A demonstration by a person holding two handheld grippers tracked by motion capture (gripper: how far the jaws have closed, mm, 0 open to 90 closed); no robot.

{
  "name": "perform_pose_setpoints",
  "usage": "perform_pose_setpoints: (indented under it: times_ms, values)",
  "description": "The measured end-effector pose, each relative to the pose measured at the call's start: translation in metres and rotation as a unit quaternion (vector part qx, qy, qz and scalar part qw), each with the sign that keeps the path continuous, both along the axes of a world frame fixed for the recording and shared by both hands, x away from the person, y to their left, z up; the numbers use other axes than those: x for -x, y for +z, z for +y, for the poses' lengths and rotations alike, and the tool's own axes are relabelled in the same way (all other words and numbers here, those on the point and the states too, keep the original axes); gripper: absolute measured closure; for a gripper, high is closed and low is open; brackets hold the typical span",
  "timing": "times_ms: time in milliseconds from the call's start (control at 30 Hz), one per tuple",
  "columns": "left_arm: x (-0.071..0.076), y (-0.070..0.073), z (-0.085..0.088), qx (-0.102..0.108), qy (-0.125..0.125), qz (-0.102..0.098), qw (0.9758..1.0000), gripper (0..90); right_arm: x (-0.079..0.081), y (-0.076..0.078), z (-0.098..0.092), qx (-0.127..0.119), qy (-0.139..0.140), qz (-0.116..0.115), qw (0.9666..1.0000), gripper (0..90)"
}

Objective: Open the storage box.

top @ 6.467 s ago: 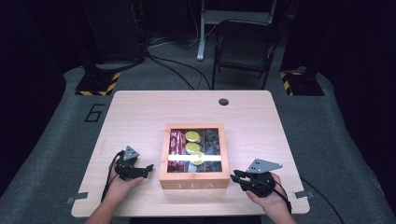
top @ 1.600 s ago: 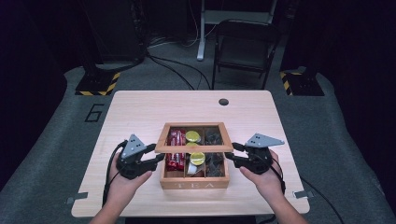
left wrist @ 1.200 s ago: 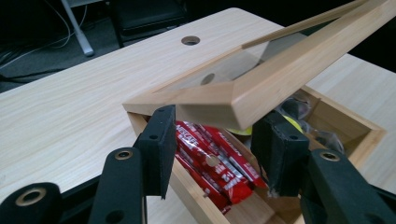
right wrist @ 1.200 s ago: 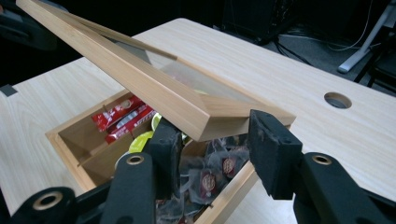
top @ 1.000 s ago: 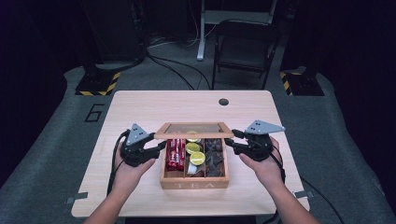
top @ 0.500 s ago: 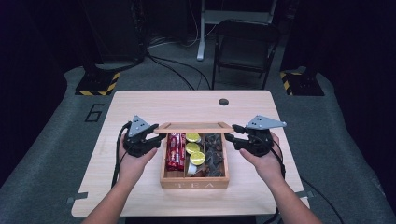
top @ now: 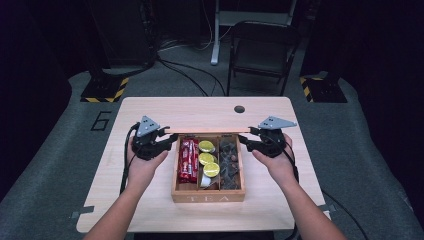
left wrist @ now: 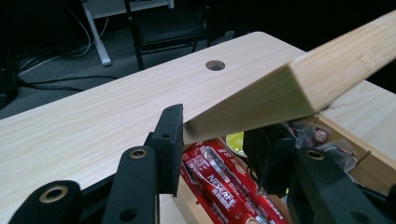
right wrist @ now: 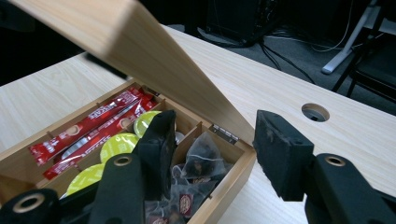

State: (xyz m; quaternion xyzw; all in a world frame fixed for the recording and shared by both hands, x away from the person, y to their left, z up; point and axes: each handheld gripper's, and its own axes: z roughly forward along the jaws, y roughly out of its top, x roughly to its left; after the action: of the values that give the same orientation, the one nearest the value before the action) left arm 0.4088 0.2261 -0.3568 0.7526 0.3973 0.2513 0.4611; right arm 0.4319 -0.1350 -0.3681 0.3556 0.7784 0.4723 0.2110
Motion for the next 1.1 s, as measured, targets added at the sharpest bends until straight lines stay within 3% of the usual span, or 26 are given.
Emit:
perform_pose_setpoints:
  times_ms: [500,800,1100]
  values:
    - [-0.017,0.008,0.002,0.005,0.005,0.000,1.0000,61.4,-0.032,-0.014,0.011,-0.002,-0.008,-0.009,0.9999,52.3]
    - [-0.028,0.012,0.002,0.023,0.013,0.006,0.9996,61.8,-0.042,-0.015,0.008,-0.007,-0.010,-0.002,0.9999,58.1]
    - [-0.031,0.013,0.001,0.027,0.018,0.006,0.9995,62.1,-0.049,-0.017,0.008,-0.014,-0.018,0.005,0.9997,60.5]
